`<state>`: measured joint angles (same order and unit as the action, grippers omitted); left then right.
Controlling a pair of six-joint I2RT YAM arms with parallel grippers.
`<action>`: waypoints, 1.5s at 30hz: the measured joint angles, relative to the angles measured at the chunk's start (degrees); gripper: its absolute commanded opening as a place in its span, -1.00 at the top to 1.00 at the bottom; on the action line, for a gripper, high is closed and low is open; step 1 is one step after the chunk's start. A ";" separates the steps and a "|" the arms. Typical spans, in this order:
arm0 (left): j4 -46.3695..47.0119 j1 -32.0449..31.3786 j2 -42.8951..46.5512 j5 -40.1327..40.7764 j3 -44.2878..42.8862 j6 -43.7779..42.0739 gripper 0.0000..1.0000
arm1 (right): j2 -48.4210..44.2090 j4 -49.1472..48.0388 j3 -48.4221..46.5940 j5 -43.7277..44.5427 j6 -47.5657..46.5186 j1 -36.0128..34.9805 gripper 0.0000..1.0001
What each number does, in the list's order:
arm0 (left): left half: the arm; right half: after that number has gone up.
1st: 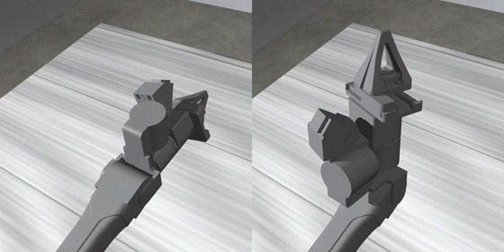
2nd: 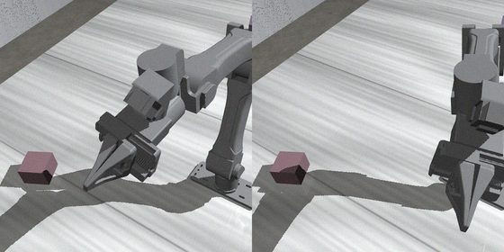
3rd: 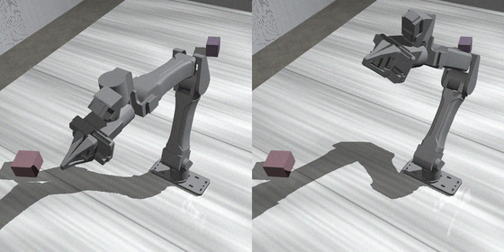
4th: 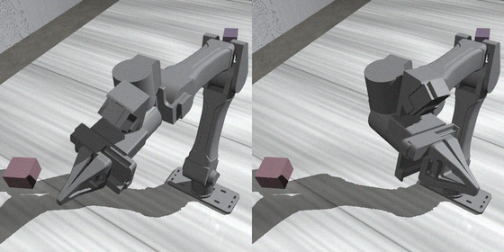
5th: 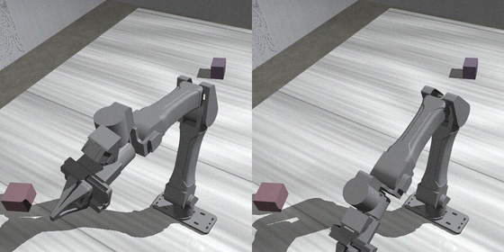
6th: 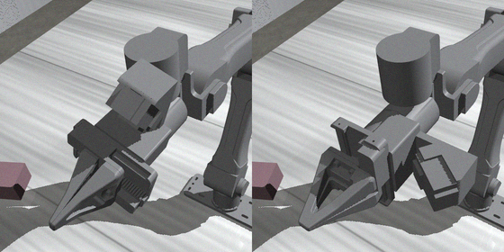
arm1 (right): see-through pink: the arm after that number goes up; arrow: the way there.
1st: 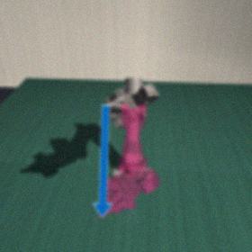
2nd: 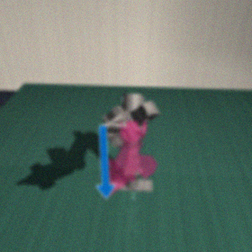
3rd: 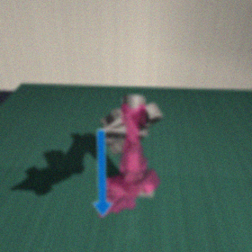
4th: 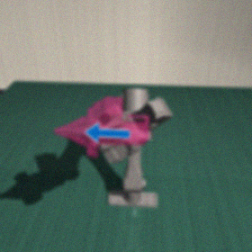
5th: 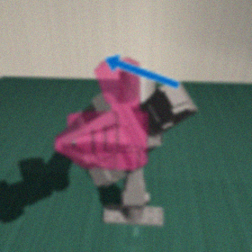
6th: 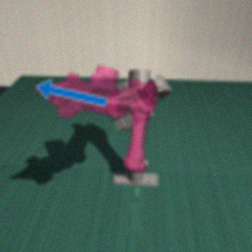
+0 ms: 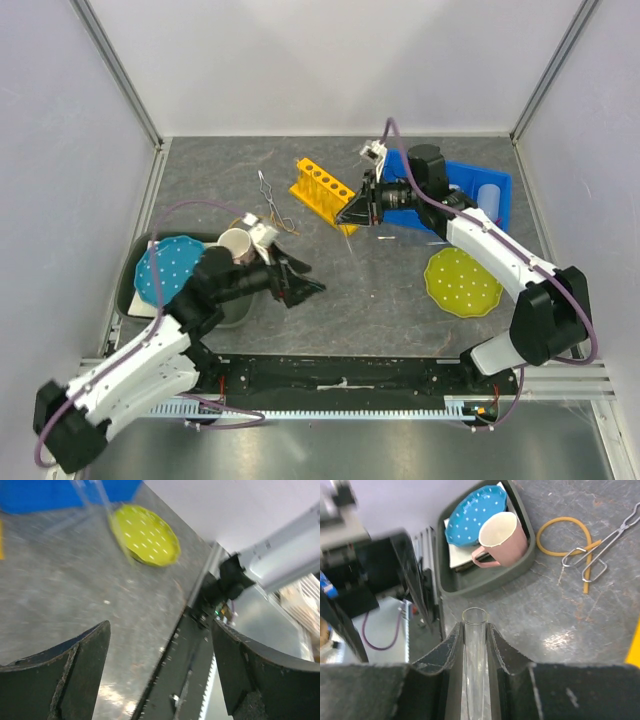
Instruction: Organize the chemistry lab equipment
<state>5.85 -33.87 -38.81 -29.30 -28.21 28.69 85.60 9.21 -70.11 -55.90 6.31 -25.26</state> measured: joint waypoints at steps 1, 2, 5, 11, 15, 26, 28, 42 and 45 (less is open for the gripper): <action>1.27 -4.13 -2.45 0.94 0.00 0.00 -0.76 | -0.61 -4.79 2.43 -0.68 5.33 0.52 0.58; 2.78 -7.50 -5.16 2.12 0.00 0.00 -0.76 | -0.96 -9.44 4.57 -1.14 10.16 1.31 0.58; 7.76 -12.50 -12.37 5.33 0.00 0.04 -0.76 | -1.33 -20.79 9.51 -1.46 23.15 4.02 0.58; 13.60 -14.51 -25.92 11.56 -3.15 1.33 -0.71 | -2.01 -31.32 14.86 -0.96 36.92 8.20 0.59; 14.56 -14.67 -31.04 13.81 -7.74 3.76 -0.54 | -3.13 -34.10 16.52 -0.70 40.44 8.66 0.58; 14.62 -15.10 -37.57 13.77 -12.52 10.16 0.49 | -4.04 -38.80 19.52 1.05 44.28 10.51 0.54; 13.68 -15.21 -37.62 13.38 -13.22 10.86 0.60 | -4.37 -38.84 20.20 1.81 44.28 10.88 0.46; 7.34 -12.74 -35.52 3.54 -13.11 14.12 0.84 | -8.98 -22.27 17.73 1.64 24.74 13.77 -0.51; 3.56 -11.17 -33.20 -0.22 -12.52 14.12 0.85 | -9.38 -7.45 10.93 0.66 6.84 16.39 -0.62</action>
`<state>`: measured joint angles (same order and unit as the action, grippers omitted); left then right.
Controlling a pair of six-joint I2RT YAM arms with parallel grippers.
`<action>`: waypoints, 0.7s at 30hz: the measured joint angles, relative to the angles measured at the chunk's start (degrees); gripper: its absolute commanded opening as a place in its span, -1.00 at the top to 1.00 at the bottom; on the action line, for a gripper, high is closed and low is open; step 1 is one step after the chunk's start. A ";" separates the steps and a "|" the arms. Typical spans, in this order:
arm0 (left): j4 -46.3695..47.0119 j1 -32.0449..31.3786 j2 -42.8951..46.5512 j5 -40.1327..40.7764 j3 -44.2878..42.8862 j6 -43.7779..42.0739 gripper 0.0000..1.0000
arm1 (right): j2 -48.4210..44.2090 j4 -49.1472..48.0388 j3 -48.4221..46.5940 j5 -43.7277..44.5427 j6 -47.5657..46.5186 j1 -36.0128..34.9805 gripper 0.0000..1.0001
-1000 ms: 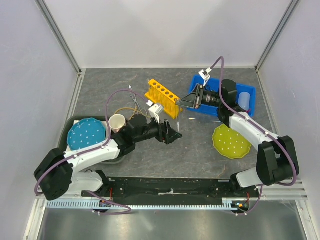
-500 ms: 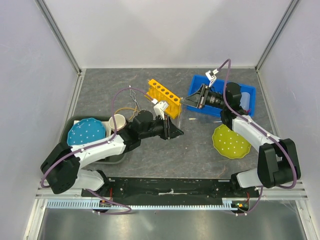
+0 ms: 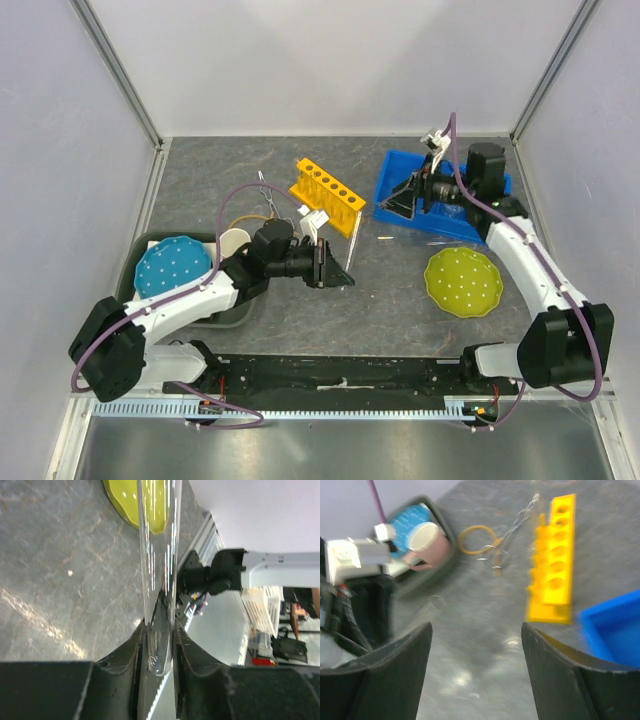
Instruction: Organize the chemistry lab equipment
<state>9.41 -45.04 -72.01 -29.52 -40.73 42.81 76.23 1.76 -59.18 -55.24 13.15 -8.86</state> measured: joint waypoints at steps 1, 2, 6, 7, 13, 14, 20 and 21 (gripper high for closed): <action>-1.36 0.52 0.70 -1.53 0.04 0.00 0.84 | -0.02 7.45 -3.98 0.04 -8.61 1.01 -0.66; -2.86 1.03 1.36 -2.99 0.11 -0.04 0.84 | -0.13 14.56 -7.65 0.26 -18.53 1.79 -0.78; -8.04 2.36 2.60 -9.22 0.13 -0.28 0.84 | -1.73 38.05 -17.33 -0.17 -55.93 2.19 -0.96; -9.25 2.51 2.60 -10.99 0.13 -0.42 0.84 | -2.56 43.30 -18.23 -0.31 -64.19 1.46 -0.96; -15.80 2.60 1.07 -20.04 -0.59 -1.22 0.84 | -4.59 59.30 -18.25 1.16 -90.97 -11.32 -0.96; -16.74 2.58 0.50 -21.05 -0.96 -1.36 0.84 | -4.59 59.76 -17.68 2.01 -93.00 -14.69 -0.94; -19.65 2.60 -1.18 -25.90 -2.16 -1.81 0.84 | -4.02 60.19 -14.45 9.31 -98.05 -29.40 -0.72; -20.06 2.60 -1.36 -26.58 -2.23 -1.86 0.84 | -3.67 60.00 -14.34 10.75 -98.29 -31.36 -0.68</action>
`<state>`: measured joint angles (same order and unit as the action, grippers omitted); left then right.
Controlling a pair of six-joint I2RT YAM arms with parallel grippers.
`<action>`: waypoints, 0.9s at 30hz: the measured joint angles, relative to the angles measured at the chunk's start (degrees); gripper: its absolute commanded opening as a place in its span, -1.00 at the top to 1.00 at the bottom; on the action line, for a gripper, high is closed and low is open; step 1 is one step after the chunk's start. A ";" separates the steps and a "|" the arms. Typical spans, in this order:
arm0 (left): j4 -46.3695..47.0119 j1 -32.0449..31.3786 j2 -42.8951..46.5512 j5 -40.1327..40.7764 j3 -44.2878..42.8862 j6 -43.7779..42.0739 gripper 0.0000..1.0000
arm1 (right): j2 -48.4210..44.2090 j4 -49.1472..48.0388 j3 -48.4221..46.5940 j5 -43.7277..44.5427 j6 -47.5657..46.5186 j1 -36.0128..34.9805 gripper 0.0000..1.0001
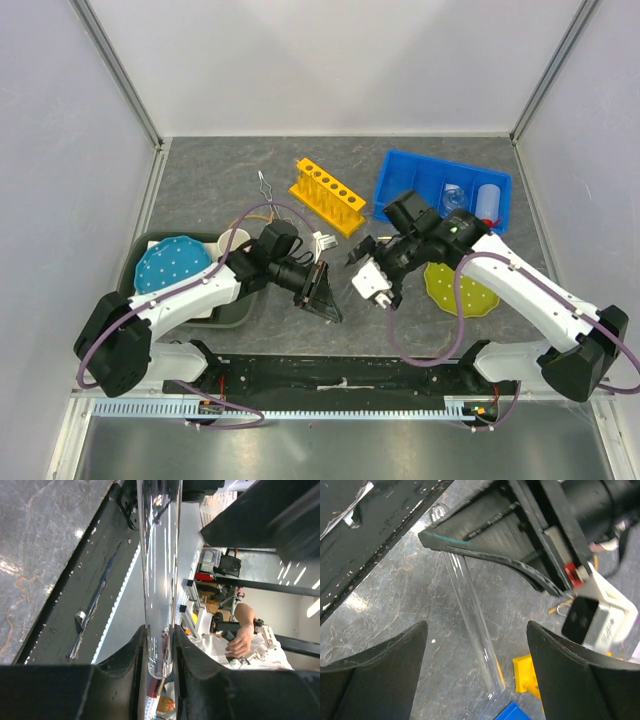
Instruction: Organize the chemistry lab equipment
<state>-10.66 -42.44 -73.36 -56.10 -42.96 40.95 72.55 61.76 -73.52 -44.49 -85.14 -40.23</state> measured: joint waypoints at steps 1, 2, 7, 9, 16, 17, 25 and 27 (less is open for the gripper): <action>-0.26 0.00 -0.15 -0.61 -0.09 -0.04 0.84 | 0.39 -0.37 0.20 1.77 0.04 -1.97 -0.57; -0.46 0.00 -0.26 -1.18 -0.15 -0.07 0.84 | 0.68 -0.76 0.48 2.91 0.00 -3.19 -0.52; -1.01 0.00 -0.55 -2.71 -0.31 -0.09 0.84 | 2.01 -3.10 3.13 10.51 0.33 -9.88 -0.30; -1.16 0.00 -0.63 -2.93 -0.33 -0.07 0.84 | 2.10 -4.13 4.55 13.09 0.42 -11.10 -0.09; -1.68 -0.02 -1.01 -2.99 -0.52 -0.04 0.62 | 2.03 -8.28 6.78 18.14 1.60 -13.00 0.65; -1.75 -0.02 -1.01 -2.95 -0.59 -0.04 0.50 | 1.86 -8.28 6.95 18.43 1.97 -13.03 0.68; -3.96 0.28 4.46 2.73 -1.55 0.52 -0.52 | -2.08 -9.92 10.47 18.32 9.53 -13.00 0.71; -4.79 0.59 8.74 6.01 -1.68 0.52 -0.54 | -3.45 -10.58 11.98 17.14 13.03 -12.81 0.70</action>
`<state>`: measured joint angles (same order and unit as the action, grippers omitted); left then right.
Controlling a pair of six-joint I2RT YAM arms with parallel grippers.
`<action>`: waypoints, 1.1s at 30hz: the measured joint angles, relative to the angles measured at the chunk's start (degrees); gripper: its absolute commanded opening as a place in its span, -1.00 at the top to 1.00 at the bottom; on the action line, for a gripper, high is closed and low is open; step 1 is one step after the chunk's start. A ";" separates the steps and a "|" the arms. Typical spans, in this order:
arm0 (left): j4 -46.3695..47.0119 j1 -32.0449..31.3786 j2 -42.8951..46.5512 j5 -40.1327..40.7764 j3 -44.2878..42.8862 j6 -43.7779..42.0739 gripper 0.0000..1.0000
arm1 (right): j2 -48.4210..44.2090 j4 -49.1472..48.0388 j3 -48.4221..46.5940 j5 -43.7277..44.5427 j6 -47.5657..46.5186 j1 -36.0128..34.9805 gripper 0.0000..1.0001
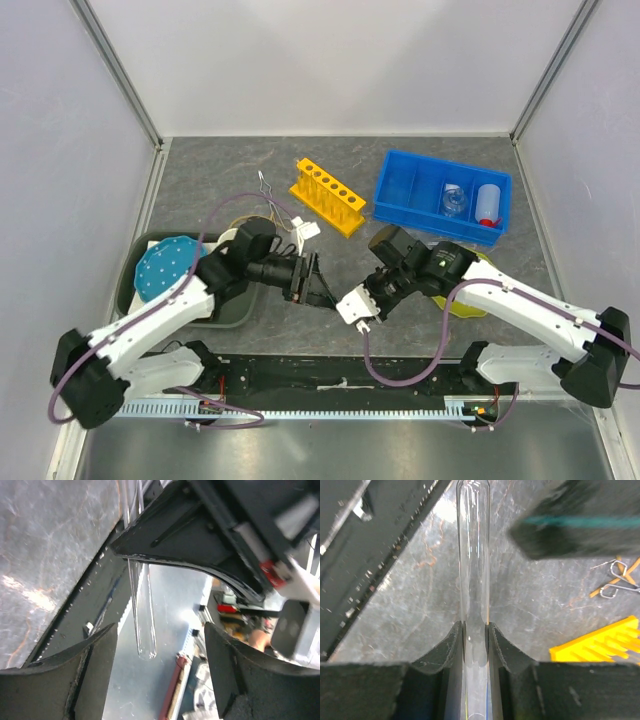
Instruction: Organize the chemistry lab equipment
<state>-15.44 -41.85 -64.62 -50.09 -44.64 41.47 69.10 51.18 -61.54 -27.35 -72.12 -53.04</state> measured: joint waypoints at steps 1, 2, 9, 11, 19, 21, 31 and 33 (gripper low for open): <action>-0.52 0.13 2.51 2.05 -0.17 -0.07 -0.57 | -0.68 -0.31 0.63 -0.83 1.73 0.20 0.70; -0.87 0.26 5.01 4.11 -0.20 -0.20 -0.59 | -1.40 -0.85 1.29 -1.97 3.65 0.63 0.70; 7.78 0.33 24.83 19.65 8.09 0.79 -0.70 | -4.42 -7.98 6.45 -14.14 19.39 12.37 0.68; 14.91 0.35 29.46 23.15 14.84 3.08 -0.70 | -4.46 -11.32 8.39 -17.97 24.55 14.80 0.67; 32.89 -1.14 22.67 32.20 23.34 8.48 -0.68 | -0.94 -22.99 10.97 -27.02 42.80 19.30 0.67; 35.67 -2.25 20.57 33.99 22.84 8.46 -0.58 | 0.72 -24.72 10.97 -28.24 45.44 19.58 0.67; 40.52 -6.36 12.96 43.63 19.74 8.31 -0.11 | 3.19 -29.66 10.97 -31.43 52.96 21.29 0.66; 40.24 -6.93 11.50 44.68 18.56 8.11 0.02 | 3.72 -30.73 10.97 -31.89 53.99 21.59 0.66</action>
<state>24.80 -48.77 -53.12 -5.41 -26.09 49.58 72.82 20.45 -50.57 -59.24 -18.13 -31.44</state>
